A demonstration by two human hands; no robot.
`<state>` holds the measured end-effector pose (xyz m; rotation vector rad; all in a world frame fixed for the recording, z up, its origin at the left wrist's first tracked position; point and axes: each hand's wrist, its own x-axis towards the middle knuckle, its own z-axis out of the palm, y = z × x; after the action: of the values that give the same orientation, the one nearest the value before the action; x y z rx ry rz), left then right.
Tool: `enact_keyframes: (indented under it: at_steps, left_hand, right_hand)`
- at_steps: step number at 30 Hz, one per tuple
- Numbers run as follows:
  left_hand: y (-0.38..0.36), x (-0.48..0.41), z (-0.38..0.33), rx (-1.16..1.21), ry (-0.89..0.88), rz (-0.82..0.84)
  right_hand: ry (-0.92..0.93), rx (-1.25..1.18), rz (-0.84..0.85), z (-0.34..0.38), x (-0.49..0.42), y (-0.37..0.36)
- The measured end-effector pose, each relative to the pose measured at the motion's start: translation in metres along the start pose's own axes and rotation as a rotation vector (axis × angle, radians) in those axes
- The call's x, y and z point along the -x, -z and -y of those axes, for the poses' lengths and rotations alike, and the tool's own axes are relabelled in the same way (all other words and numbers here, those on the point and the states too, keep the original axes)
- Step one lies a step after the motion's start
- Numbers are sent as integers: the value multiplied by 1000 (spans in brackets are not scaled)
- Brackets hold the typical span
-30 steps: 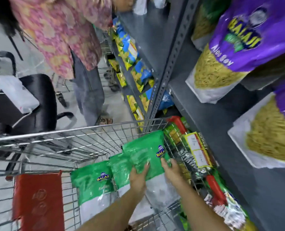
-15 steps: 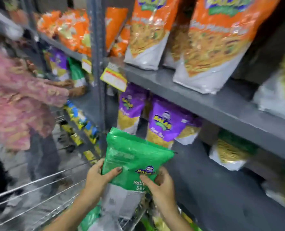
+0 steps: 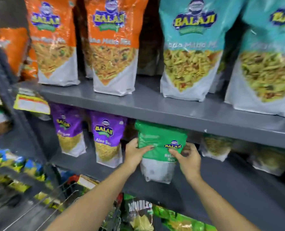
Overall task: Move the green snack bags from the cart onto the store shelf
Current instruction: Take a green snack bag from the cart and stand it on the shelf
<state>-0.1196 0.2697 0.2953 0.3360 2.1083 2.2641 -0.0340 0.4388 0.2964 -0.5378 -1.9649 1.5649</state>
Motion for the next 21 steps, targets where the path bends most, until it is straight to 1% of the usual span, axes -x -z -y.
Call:
enact_keyframes:
  at_steps: [3, 7, 9, 11, 13, 14, 16, 18, 20, 21]
  left_hand:
    - [-15, -19, 8, 18, 7, 11]
    - [-24, -26, 14, 50, 23, -2]
    - [-26, -22, 13, 55, 46, -37]
    - [-28, -8, 17, 31, 79, -147]
    - [-35, 13, 26, 17, 138, -245]
    - [-40, 23, 33, 56, 173, -237]
    - [-48, 32, 41, 173, 287, -207]
    - [-50, 18, 48, 142, 391, -246]
    - [-48, -3, 49, 84, 405, -260]
    - [-47, -13, 50, 53, 401, -233]
  right_hand:
    - [24, 2, -32, -8, -14, 3]
    - [21, 13, 2, -20, -27, -3]
    - [-24, -78, 25, -21, -31, -6]
    - [-145, -188, 65, -23, -32, -6]
    - [-276, -221, 118, -32, -32, -3]
    - [-325, -237, 167, -37, -29, -2]
    - [-384, -183, 226, -43, -23, -3]
    - [-404, -195, 198, -52, -14, -7]
    - [-379, -204, 146, -62, -1, -9]
    - [-368, -195, 124, -66, 6, -9]
